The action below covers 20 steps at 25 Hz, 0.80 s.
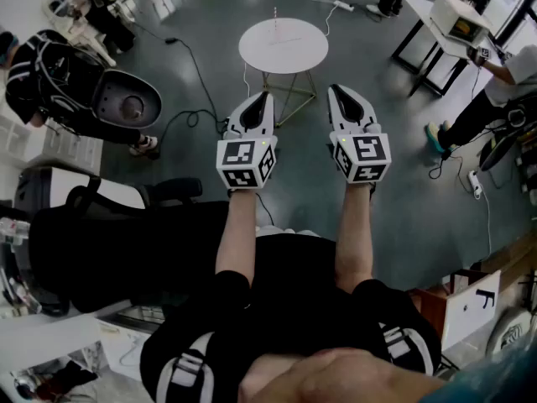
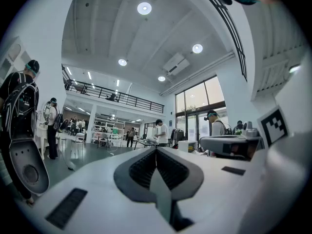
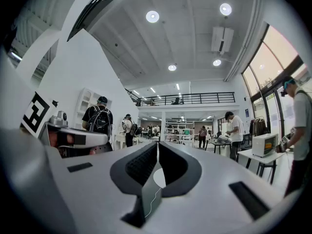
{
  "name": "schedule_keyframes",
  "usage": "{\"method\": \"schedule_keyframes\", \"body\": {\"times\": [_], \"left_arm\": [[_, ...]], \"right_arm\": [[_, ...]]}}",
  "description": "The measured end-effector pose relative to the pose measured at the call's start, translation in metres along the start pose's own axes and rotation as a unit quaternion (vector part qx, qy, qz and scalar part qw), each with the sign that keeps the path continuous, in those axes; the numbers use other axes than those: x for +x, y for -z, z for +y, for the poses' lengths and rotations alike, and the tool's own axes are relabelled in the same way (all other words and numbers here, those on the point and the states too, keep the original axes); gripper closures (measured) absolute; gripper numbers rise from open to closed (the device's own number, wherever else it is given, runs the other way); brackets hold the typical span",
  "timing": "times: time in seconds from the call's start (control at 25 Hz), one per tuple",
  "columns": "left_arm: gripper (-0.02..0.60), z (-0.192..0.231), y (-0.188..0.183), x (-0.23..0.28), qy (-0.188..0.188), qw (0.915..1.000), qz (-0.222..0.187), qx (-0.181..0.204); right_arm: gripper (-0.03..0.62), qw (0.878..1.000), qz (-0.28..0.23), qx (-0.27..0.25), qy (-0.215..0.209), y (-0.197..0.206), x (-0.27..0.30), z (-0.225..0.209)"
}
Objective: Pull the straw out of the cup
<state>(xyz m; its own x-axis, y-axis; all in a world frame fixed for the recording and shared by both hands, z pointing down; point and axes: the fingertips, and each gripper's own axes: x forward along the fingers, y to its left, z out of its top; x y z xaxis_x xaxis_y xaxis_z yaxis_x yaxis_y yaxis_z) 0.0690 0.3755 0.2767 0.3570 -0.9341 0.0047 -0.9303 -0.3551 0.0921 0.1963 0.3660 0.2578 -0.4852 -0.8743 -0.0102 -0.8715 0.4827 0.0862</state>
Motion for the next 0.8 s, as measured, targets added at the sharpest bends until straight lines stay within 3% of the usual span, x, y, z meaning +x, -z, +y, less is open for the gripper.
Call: {"method": "schedule_keyframes", "body": {"times": [0.16, 0.36, 0.48, 0.8], "left_arm": [[0.572, 0.004, 0.004, -0.005, -0.016, 0.9998, 0.006, 0.001], [0.572, 0.022, 0.002, -0.008, -0.038, 0.9992, 0.011, 0.005], [0.572, 0.036, -0.004, -0.007, -0.049, 0.9987, 0.008, 0.007], [0.572, 0.054, -0.015, 0.012, -0.047, 0.9989, -0.007, 0.005]], "right_arm": [[0.577, 1.0, 0.009, 0.011, -0.006, 0.005, -0.004, -0.01], [0.576, 0.999, -0.034, 0.026, -0.006, -0.004, 0.004, -0.013], [0.576, 0.999, -0.032, 0.022, -0.008, -0.006, 0.017, -0.008], [0.577, 0.999, -0.038, 0.015, -0.013, -0.015, 0.041, -0.016]]}}
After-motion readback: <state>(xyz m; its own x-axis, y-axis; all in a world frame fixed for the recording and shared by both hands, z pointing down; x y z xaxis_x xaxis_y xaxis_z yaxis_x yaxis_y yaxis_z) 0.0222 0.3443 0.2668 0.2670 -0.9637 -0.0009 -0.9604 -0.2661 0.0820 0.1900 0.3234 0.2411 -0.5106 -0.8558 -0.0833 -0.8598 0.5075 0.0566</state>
